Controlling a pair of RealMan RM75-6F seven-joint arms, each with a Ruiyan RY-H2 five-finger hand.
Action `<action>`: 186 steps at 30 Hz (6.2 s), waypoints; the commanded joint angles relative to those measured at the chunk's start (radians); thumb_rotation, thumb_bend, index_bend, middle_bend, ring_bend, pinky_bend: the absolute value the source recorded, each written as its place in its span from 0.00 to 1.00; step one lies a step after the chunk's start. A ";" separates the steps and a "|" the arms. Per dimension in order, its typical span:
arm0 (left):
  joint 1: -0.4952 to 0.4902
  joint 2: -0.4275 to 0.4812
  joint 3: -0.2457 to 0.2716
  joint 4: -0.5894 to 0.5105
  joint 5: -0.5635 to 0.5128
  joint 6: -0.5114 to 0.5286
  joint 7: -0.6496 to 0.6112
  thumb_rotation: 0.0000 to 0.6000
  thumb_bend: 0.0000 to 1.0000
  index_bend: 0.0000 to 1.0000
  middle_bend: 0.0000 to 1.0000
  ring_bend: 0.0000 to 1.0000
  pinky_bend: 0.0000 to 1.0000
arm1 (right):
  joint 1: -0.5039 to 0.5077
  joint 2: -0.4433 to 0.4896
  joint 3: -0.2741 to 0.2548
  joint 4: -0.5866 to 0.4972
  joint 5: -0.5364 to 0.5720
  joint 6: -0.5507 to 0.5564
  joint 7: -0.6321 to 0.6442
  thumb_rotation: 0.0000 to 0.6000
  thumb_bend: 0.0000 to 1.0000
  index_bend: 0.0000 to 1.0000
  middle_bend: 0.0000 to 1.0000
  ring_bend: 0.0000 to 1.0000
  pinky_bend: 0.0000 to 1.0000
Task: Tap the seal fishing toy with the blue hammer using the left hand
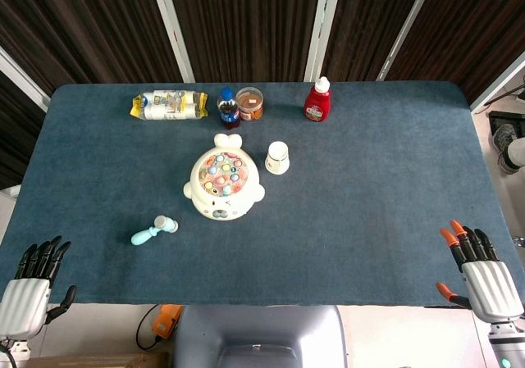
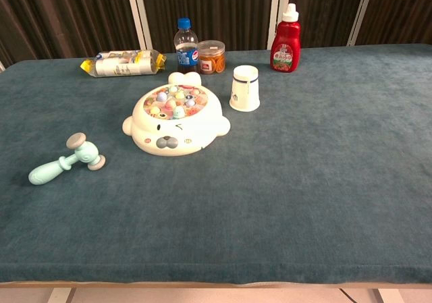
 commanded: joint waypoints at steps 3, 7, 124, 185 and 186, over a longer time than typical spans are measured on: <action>-0.011 -0.007 0.009 -0.009 0.011 -0.039 0.025 1.00 0.37 0.00 0.00 0.00 0.00 | 0.002 0.004 -0.012 -0.003 -0.024 -0.005 0.009 1.00 0.34 0.00 0.00 0.00 0.00; -0.046 -0.023 -0.008 -0.074 -0.054 -0.138 -0.013 1.00 0.37 0.00 0.00 0.00 0.00 | 0.009 0.003 -0.019 -0.003 -0.040 -0.016 0.029 1.00 0.34 0.00 0.00 0.00 0.00; -0.385 -0.592 -0.284 0.422 -0.335 -0.190 -0.130 1.00 0.74 0.69 0.85 0.78 1.00 | 0.036 0.033 -0.046 -0.004 -0.068 -0.062 0.103 1.00 0.34 0.00 0.00 0.00 0.00; -0.908 -0.655 -0.486 0.448 -0.918 -0.567 0.494 1.00 0.75 0.69 0.89 0.87 1.00 | 0.057 0.057 -0.024 -0.005 -0.007 -0.108 0.147 1.00 0.34 0.00 0.00 0.00 0.00; -0.909 -0.657 -0.484 0.451 -0.922 -0.569 0.497 1.00 0.75 0.69 0.89 0.87 1.00 | 0.057 0.057 -0.024 -0.005 -0.006 -0.107 0.148 1.00 0.34 0.00 0.00 0.00 0.00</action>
